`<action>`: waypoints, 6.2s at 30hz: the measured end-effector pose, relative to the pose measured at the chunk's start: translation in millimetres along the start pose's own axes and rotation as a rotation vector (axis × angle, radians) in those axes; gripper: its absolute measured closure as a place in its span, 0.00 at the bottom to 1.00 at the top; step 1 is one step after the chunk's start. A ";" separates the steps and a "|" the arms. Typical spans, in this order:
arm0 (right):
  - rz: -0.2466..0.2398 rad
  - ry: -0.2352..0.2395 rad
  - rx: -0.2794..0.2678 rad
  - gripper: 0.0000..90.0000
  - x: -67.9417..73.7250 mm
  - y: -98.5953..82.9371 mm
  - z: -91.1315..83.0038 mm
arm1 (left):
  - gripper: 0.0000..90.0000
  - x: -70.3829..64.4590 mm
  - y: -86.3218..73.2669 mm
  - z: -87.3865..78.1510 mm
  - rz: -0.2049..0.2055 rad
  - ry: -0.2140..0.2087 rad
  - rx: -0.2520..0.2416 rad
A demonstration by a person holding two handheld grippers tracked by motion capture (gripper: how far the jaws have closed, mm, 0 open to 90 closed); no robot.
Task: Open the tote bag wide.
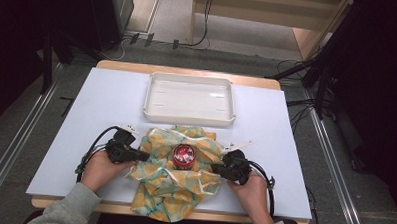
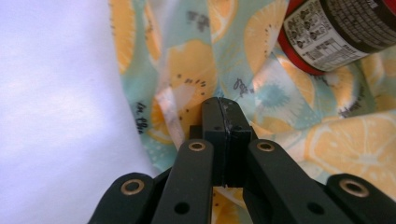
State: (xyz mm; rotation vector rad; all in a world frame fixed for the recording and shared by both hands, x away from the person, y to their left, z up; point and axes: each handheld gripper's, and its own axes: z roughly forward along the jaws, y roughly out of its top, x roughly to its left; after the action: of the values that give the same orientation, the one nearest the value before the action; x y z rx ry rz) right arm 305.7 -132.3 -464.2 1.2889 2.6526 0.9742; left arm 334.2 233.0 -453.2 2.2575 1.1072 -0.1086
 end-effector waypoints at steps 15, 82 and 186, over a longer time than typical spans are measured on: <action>0.049 -0.078 0.010 1.00 -22.1 -18.4 -20.1 | 1.00 10.2 -4.0 -10.5 -0.028 0.094 -0.019; -0.093 0.047 -0.161 1.00 4.5 104.3 47.6 | 0.99 -91.3 -22.5 18.8 0.157 -0.178 -0.027; -0.135 0.153 -0.063 1.00 22.6 -9.9 9.8 | 0.94 -4.1 39.4 30.9 0.058 -0.064 -0.072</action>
State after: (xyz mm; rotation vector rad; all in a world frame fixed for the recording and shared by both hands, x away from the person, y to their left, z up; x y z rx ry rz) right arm 286.8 -115.5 -472.3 1.0478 2.7514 1.1699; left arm 366.5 194.7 -457.5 2.2051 0.9956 -0.1151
